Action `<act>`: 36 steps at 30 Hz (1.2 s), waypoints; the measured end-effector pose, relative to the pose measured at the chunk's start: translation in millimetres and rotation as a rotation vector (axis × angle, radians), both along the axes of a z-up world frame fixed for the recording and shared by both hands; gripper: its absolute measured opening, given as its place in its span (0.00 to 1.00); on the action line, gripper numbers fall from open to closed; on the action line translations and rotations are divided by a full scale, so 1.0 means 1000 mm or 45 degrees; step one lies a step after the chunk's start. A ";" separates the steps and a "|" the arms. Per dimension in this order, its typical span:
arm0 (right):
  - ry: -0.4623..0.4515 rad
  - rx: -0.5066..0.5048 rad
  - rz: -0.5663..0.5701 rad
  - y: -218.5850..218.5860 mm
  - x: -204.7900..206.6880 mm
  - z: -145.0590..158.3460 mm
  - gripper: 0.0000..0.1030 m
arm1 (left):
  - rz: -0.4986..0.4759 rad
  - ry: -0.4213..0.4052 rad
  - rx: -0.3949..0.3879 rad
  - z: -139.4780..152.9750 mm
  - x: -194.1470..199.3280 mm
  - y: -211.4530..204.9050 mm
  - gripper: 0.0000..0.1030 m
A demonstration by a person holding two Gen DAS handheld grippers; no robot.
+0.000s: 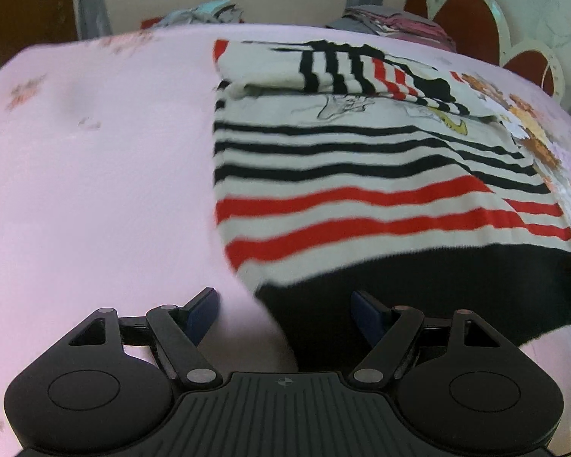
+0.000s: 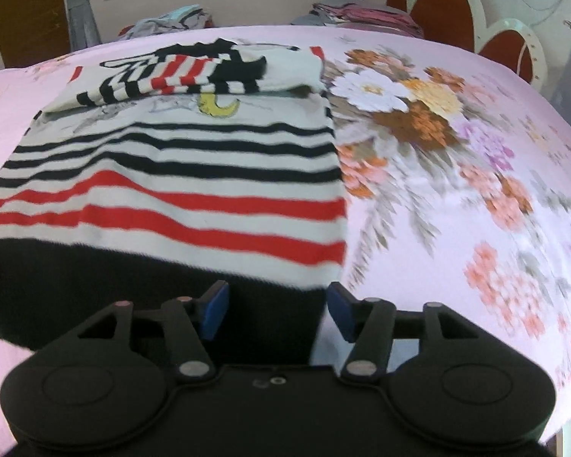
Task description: Fold small clothes
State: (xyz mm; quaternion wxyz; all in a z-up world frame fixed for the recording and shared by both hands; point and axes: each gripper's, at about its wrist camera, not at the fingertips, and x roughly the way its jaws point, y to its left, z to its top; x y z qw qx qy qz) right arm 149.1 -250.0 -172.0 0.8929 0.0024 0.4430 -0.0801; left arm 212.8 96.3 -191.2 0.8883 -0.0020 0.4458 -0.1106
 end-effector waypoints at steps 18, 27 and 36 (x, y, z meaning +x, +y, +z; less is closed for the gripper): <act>0.036 0.239 -0.035 -0.012 -0.013 -0.009 0.21 | -0.025 0.122 -0.317 -0.010 -0.012 -0.001 0.22; -0.036 0.328 0.042 -0.010 -0.003 0.018 0.10 | -0.091 0.035 -0.373 0.020 0.001 -0.002 0.11; -0.234 0.343 0.106 -0.021 0.057 0.070 0.10 | -0.076 -0.160 -0.439 0.066 0.064 -0.006 0.11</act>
